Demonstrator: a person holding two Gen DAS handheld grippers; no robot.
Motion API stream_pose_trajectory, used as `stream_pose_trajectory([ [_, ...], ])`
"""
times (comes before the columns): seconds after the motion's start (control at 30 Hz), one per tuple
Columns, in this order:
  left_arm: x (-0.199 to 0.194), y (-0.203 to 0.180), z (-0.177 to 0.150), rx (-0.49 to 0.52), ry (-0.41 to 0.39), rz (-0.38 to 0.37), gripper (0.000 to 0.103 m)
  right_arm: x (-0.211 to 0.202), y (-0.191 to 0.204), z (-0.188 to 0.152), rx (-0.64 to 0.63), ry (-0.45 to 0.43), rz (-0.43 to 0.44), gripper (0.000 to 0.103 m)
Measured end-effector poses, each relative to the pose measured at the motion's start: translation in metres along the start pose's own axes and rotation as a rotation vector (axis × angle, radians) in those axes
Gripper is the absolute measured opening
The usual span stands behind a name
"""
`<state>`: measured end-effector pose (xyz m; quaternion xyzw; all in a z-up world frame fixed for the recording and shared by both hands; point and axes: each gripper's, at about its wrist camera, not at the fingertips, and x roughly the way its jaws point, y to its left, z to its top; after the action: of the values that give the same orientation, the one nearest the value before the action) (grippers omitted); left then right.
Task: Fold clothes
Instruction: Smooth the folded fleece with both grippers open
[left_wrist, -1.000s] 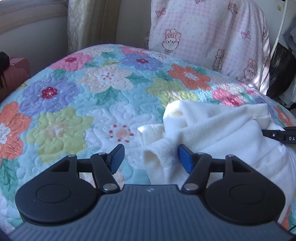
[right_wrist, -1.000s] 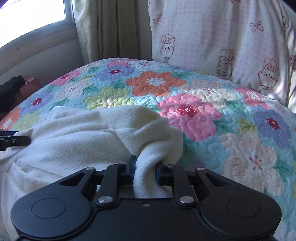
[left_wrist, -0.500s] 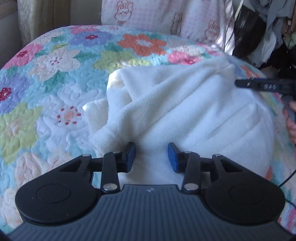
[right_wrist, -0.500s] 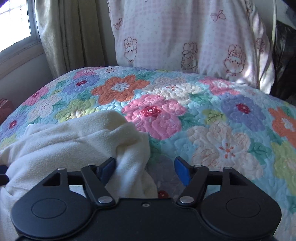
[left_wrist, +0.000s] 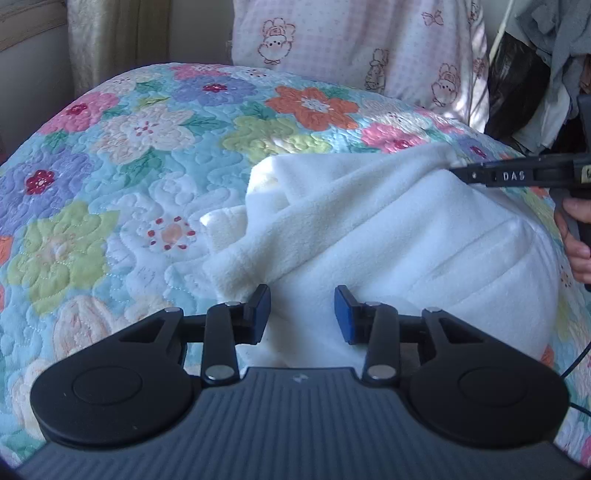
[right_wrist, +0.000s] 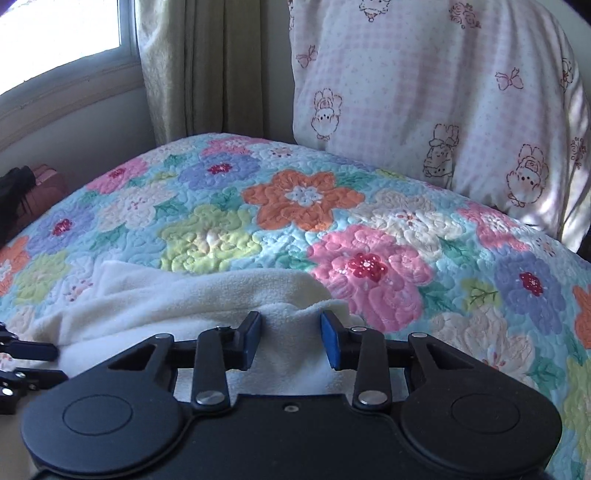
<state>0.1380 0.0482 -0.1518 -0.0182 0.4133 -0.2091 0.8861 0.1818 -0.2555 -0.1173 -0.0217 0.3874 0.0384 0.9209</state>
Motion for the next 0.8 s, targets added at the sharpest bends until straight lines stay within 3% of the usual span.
stream_pose_trajectory([
  [0.07,0.0,0.013,-0.002,-0.052,-0.001,0.053,0.037,0.011,-0.007,-0.007,0.022,0.027,-0.019,0.038],
  [0.17,0.002,0.031,-0.006,-0.114,0.009,0.057,0.037,0.013,-0.018,-0.013,0.077,0.04,-0.002,0.041],
  [0.23,0.002,0.038,-0.007,-0.148,0.02,0.033,0.037,0.01,-0.021,-0.013,0.097,0.049,-0.001,0.047],
  [0.27,0.002,0.041,-0.008,-0.165,0.025,0.022,0.039,0.006,-0.022,-0.013,0.107,0.052,-0.009,0.056],
  [0.3,0.0,0.039,-0.007,-0.16,0.026,0.043,0.041,0.003,-0.024,-0.013,0.118,0.055,-0.019,0.065],
  [0.43,-0.024,0.027,-0.005,-0.13,-0.007,0.082,0.042,-0.035,-0.029,-0.018,0.254,0.044,-0.006,0.067],
  [0.47,-0.033,0.023,-0.004,-0.117,-0.02,0.082,0.046,-0.045,-0.026,-0.02,0.258,0.039,0.006,0.067],
  [0.53,-0.054,0.012,-0.006,-0.112,-0.077,0.063,0.057,-0.063,-0.015,-0.024,0.24,0.033,0.022,0.074],
  [0.6,-0.072,0.003,-0.01,-0.132,-0.125,0.032,0.06,-0.08,0.0,-0.03,0.198,0.028,0.029,0.079],
  [0.7,-0.087,-0.02,-0.016,-0.105,-0.14,0.02,0.062,-0.101,0.022,-0.037,0.123,0.016,0.05,0.083],
  [0.8,-0.086,-0.038,-0.027,-0.091,-0.093,0.023,0.067,-0.107,0.04,-0.046,0.056,0.038,0.033,0.084],
])
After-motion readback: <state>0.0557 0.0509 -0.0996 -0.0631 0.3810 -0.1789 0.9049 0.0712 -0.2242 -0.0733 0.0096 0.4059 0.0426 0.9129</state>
